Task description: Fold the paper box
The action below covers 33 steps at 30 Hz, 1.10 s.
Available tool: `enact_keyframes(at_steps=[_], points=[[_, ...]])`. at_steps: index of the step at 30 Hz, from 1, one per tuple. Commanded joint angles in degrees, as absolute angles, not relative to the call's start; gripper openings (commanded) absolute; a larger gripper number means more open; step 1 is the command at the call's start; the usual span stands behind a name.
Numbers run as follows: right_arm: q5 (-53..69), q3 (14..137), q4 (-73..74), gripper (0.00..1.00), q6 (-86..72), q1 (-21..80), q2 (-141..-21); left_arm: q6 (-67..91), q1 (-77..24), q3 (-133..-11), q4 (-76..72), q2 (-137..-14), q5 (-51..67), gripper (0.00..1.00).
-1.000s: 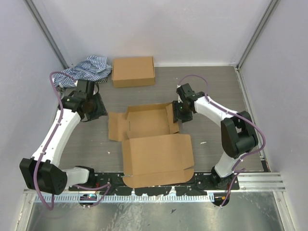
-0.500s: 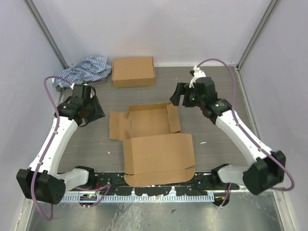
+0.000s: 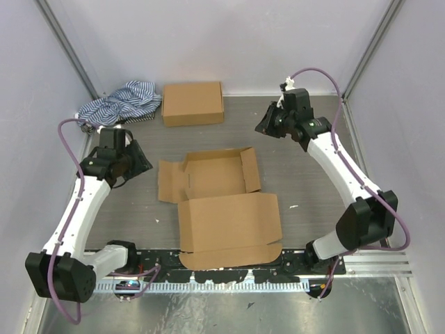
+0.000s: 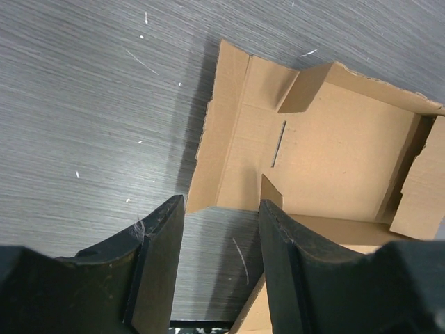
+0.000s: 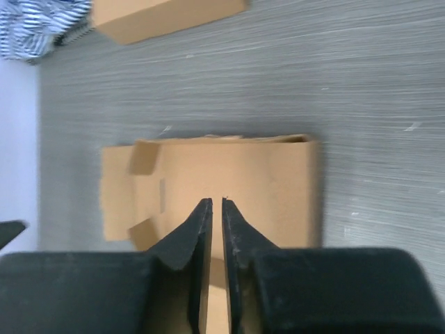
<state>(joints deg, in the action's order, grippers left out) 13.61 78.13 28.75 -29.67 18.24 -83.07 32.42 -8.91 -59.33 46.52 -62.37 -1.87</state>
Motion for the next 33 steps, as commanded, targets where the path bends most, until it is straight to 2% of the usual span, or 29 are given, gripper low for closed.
enact_keyframes(at_steps=[1,3,4,5,8,11,14,17,18,22,23,24,25,29,33], points=[[4.1,81.4,36.8,0.33,-26.4,18.0,-88.3,34.6,-5.9,-56.5,41.4,-63.5,5.1,0.54],[6.1,79.0,36.0,0.52,-25.8,18.2,-90.0,35.1,-4.8,-55.6,40.3,-63.5,6.7,0.54],[6.3,77.8,35.1,0.92,-25.6,18.5,-90.1,35.1,-4.5,-55.0,39.7,-63.3,7.1,0.54],[6.1,76.8,34.0,1.00,-25.3,19.0,-90.3,35.2,-4.3,-54.4,39.2,-63.1,7.2,0.54],[5.1,75.0,33.0,1.00,-25.1,19.4,-91.8,35.2,-4.1,-53.2,38.8,-62.5,7.0,0.54],[1.8,74.0,33.2,0.94,-24.8,20.3,-95.2,35.0,-3.9,-52.0,38.8,-62.6,6.6,0.54],[-0.8,73.1,32.7,0.84,-24.5,23.0,-98.8,35.0,-3.7,-51.1,39.1,-62.6,6.3,0.54],[-4.9,73.2,32.5,0.79,-25.1,26.5,-101.1,35.0,-3.7,-50.6,39.3,-62.3,6.0,0.54],[-5.6,73.3,32.6,0.73,-25.7,26.9,-101.7,34.9,-3.7,-50.5,39.5,-62.2,5.9,0.54],[-9.4,75.2,35.1,0.45,-26.9,27.6,-106.2,34.5,-3.5,-50.6,40.4,-61.9,4.8,0.54],[-11.5,75.9,36.3,0.29,-27.2,28.1,-107.3,34.5,-3.5,-50.5,40.5,-61.8,4.6,0.54],[-14.7,76.3,37.9,0.06,-27.7,28.3,-108.5,34.4,-3.5,-50.4,40.7,-61.6,4.4,0.54],[-17.0,77.2,39.7,0.02,-28.4,28.7,-109.8,34.4,-3.5,-50.4,40.7,-61.7,4.1,0.54],[-24.8,77.8,43.9,0.01,-30.4,30.4,-113.4,34.5,-3.4,-50.9,42.4,-62.7,2.0,0.54],[-26.2,75.7,44.2,0.01,-31.8,30.8,-113.7,34.1,-3.4,-51.9,44.3,-64.5,0.0,0.54]])
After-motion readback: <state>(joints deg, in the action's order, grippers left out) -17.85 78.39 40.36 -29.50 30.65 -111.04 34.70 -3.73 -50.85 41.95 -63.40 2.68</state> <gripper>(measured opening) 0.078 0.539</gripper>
